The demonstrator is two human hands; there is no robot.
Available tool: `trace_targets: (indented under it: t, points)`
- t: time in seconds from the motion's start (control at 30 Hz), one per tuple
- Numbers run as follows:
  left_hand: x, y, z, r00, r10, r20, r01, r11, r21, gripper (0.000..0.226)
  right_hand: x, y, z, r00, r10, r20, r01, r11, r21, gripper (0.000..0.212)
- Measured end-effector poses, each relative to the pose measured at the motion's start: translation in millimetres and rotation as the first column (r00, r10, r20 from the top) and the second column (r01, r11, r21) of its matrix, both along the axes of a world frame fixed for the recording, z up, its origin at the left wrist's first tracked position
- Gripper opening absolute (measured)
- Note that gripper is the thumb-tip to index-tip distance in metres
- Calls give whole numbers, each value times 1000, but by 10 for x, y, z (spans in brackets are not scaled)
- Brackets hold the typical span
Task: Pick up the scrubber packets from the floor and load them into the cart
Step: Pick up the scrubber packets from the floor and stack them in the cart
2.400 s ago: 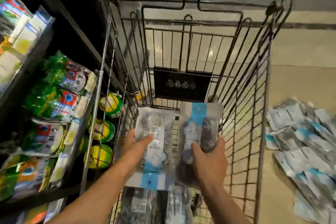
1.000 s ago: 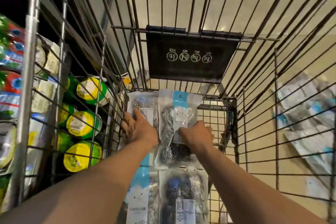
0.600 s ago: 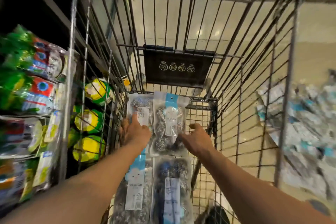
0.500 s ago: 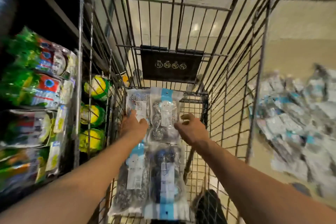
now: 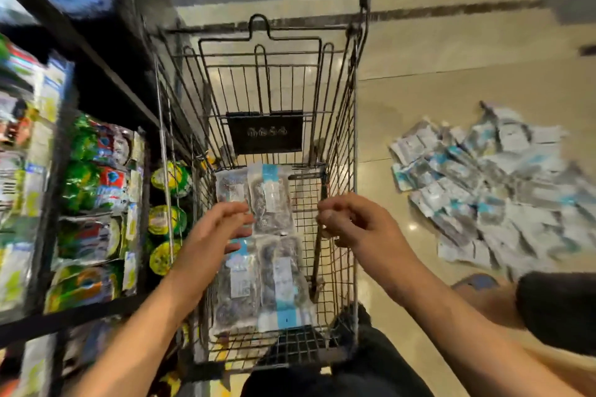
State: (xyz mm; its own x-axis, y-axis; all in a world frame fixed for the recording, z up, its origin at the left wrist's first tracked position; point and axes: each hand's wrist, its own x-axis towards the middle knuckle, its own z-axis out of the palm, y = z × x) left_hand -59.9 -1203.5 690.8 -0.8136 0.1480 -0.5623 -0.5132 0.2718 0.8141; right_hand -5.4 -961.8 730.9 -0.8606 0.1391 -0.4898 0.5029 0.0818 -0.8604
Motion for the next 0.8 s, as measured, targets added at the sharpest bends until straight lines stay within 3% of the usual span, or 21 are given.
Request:
trace_targets:
  t: [0.17,0.27,0.37,0.4,0.47,0.8]
  points:
    - [152,406,321,997,-63,-39,66,995,69,22,725,425,339,981,-193,-34,194,979,65,9]
    - [143,798,445,975,-209,-73,216,972,93,22,1097,697,443,922,-386,-39,388,918,78,8]
    - [166,1244,576,933,-340,-117,352,930,108,37,1451,948,526,844,-535,-31,535,841,84,7]
    - [176,1381,601,920,-370,-133,383,919,92,30,1557,1023,544,823,-567,-29,567,819,88,7]
    - [203,1631,624,894,-421,-153,436,896,82,19,1745,1174,556,781,-624,-27,624,777,89,8]
    - [830,2782,572,849,-520,-94,520,854,-30,22,2429,2186,447,671,-741,13,741,671,26,9]
